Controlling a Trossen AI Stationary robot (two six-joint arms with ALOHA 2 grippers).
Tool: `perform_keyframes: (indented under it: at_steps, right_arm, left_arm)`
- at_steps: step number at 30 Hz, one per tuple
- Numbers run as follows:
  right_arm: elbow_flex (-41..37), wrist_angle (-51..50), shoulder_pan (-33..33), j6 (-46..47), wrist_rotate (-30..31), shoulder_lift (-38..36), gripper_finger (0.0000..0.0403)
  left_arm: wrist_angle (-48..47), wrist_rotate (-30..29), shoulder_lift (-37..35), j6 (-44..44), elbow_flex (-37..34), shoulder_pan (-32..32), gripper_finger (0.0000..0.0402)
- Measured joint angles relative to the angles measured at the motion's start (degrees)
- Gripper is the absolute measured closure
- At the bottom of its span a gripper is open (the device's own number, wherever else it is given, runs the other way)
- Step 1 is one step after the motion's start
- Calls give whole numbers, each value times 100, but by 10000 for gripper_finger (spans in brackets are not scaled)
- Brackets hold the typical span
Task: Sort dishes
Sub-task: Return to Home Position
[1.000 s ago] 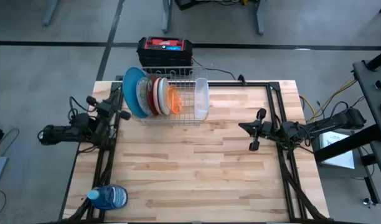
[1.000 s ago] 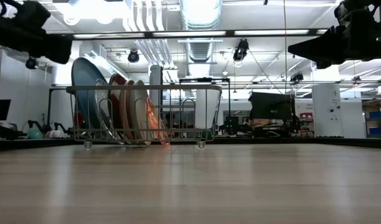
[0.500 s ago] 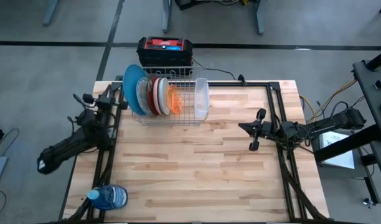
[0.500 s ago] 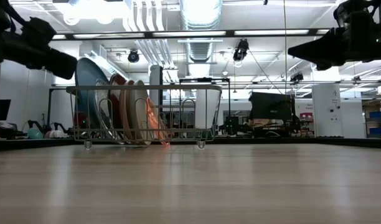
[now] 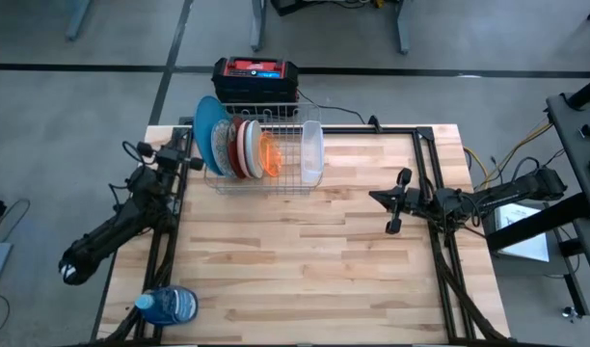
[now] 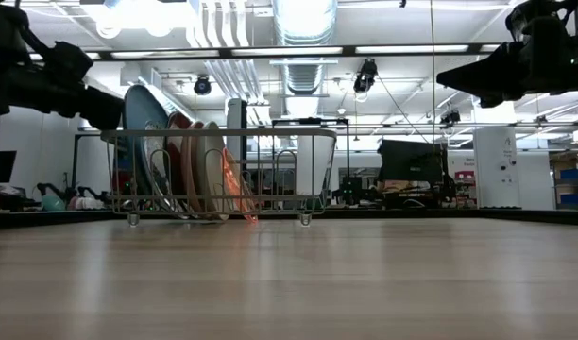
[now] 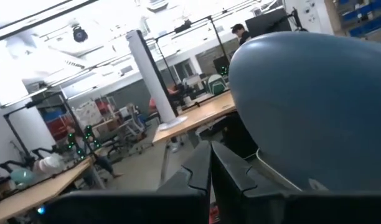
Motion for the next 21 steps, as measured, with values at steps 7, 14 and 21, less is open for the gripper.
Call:
perform_keyframes:
  at_steps: [7,14,21]
  right_arm:
    - [0,-10,0,140,-2,0,401]
    - [0,-42,0,108,-1,-2,401]
    - [0,-135,0,103,-2,0,401]
  left_arm:
    - [262,-230,148,27,42,145,401]
    - [316,-2174,260,55,38,157,401]
    - [302,-2707,611,-829,33,280,401]
